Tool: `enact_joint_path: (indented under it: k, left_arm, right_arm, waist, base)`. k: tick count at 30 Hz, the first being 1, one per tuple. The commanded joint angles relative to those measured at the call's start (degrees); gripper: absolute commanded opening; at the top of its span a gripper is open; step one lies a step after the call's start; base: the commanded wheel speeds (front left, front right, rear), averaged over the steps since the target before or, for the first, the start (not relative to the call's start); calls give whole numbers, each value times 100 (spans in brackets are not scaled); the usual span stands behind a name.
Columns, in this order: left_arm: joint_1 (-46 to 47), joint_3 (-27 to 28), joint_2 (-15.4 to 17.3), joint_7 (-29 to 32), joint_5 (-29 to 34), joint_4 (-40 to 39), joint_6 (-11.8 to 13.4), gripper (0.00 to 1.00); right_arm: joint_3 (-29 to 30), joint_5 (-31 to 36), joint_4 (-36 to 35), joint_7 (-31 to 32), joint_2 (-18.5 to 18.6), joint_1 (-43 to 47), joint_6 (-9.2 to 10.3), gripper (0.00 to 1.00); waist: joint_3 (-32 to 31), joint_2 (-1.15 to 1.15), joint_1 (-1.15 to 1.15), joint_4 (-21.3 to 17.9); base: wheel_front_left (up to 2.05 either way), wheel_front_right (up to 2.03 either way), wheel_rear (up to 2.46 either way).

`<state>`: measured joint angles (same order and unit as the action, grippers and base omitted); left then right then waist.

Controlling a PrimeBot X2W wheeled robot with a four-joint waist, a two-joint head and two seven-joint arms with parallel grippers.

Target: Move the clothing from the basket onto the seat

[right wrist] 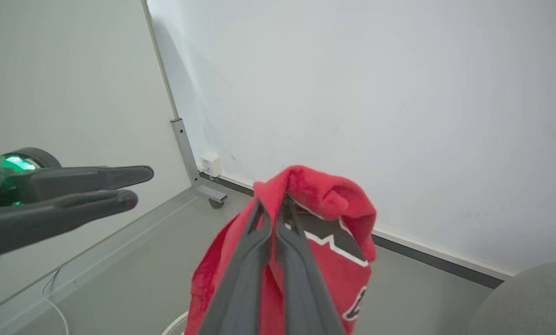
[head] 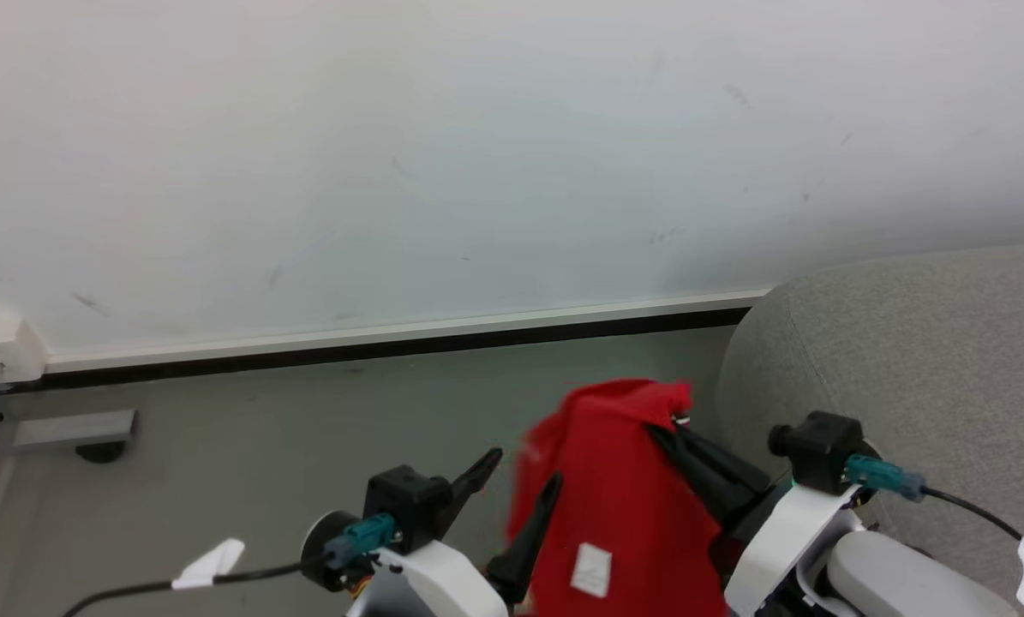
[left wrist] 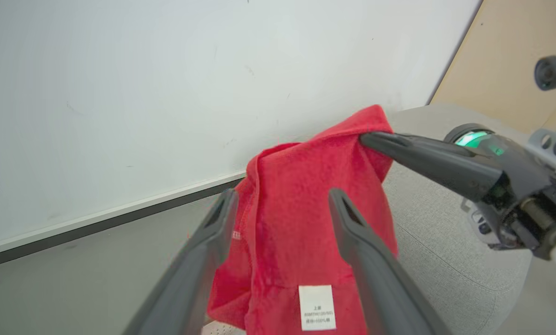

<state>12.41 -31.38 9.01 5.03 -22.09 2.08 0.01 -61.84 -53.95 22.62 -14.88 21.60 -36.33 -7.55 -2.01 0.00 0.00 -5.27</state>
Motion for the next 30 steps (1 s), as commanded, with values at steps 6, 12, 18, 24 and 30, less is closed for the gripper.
enact_joint_path:
  k: [6,12,18,24,30]
  left_arm:
    - [-115,-79,28,-338,147,246,-38,100]
    - [-130,-167,5,-528,171,426,-98,100]
    - [-128,-228,-20,-675,179,560,-125,100]
    - [-87,-257,-23,-735,159,577,-111,100]
    - [18,-278,-24,-765,143,523,-118,100]
  right_arm:
    - [529,250,-188,-24,162,185,12,0]
    - [898,392,-366,-25,294,299,12,0]
    - [1109,533,-505,-25,349,360,12,0]
    - [1253,651,-596,-25,377,314,12,0]
    - [1400,702,-741,-26,441,287,12,0]
  waist:
    - [11,0,0,-52]
    - [33,0,0,-113]
    - [51,0,0,-237]
    - [103,0,0,-564]
    - [222,0,0,-1133]
  base:
    - [0,0,0]
    - [0,0,0]
    - [0,0,0]
    - [0,0,0]
    - [0,0,0]
